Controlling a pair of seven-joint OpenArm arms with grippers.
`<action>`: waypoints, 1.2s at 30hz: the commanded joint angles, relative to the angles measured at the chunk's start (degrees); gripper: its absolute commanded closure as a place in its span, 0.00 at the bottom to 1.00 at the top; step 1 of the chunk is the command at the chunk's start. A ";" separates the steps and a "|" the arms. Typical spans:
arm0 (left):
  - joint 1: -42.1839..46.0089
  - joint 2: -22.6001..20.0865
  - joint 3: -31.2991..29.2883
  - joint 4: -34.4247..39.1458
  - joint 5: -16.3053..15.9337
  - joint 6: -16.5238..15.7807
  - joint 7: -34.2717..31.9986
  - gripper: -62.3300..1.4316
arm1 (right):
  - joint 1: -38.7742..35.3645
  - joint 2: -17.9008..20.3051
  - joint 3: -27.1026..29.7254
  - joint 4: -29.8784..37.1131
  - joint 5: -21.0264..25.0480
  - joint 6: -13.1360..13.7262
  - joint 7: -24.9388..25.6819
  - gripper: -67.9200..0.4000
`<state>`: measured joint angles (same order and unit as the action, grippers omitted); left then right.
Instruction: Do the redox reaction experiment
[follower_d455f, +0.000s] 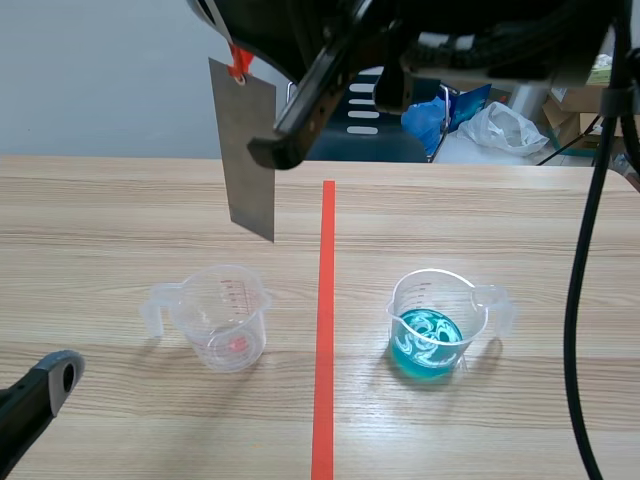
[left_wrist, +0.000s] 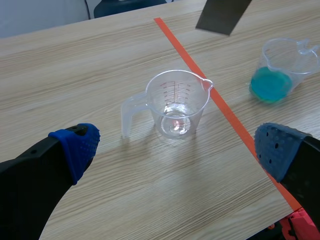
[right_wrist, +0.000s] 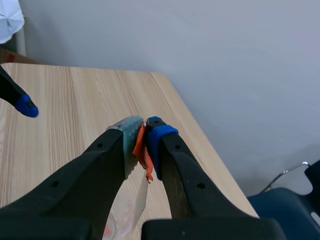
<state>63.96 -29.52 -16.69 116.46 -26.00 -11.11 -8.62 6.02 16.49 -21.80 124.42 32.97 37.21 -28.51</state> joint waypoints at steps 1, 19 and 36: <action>-0.04 0.44 -0.15 1.20 -0.35 -0.15 -0.79 0.00 | 0.81 1.33 0.15 1.62 1.09 -0.66 0.81 0.98; -0.04 0.42 -0.15 1.20 -0.35 -0.15 -0.81 0.00 | 3.52 13.16 -0.85 2.99 4.61 -7.87 10.93 0.98; -0.09 0.42 -0.15 1.20 -0.33 -0.15 -0.83 0.00 | 9.99 15.21 -10.36 -5.31 8.00 -9.79 13.53 0.98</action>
<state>63.94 -29.52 -16.69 116.46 -26.00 -11.11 -8.62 14.52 31.90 -32.47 118.74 40.16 27.83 -16.12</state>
